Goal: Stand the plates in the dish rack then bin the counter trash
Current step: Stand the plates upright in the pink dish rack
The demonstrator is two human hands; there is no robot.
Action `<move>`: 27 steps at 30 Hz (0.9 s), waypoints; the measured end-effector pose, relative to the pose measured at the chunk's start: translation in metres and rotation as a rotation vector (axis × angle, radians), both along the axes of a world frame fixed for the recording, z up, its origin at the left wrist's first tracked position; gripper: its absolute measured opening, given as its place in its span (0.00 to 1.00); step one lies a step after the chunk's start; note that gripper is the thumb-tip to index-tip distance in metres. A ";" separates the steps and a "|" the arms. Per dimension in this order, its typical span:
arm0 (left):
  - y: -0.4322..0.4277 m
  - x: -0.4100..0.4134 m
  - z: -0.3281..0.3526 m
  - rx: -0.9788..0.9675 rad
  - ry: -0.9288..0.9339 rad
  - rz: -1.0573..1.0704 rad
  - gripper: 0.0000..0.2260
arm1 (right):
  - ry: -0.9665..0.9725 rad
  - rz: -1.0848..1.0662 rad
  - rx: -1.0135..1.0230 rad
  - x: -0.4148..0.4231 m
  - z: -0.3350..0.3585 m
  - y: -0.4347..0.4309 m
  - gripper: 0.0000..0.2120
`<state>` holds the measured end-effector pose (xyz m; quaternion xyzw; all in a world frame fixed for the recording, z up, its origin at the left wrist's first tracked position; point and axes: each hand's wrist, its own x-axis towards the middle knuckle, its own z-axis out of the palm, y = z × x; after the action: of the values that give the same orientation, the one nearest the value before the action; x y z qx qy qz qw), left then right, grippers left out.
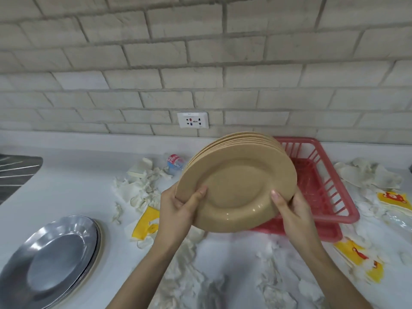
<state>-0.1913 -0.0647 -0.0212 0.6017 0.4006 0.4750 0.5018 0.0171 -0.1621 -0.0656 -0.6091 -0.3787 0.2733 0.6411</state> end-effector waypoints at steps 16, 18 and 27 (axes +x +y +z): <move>0.005 -0.275 -0.081 -0.391 0.100 0.404 0.22 | -0.067 0.317 -0.307 -0.254 -0.035 0.054 0.16; 0.012 -0.303 -0.081 -0.355 0.118 0.410 0.22 | -0.105 0.351 -0.336 -0.283 -0.039 0.067 0.17; 0.046 -0.399 -0.089 -0.279 0.194 0.409 0.32 | -0.329 0.455 -0.457 -0.376 -0.060 0.124 0.21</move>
<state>-0.5901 -0.0189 -0.1105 0.4758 0.6219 0.4467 0.4327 -0.3588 -0.0380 -0.1257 -0.6728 -0.5315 0.3849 0.3417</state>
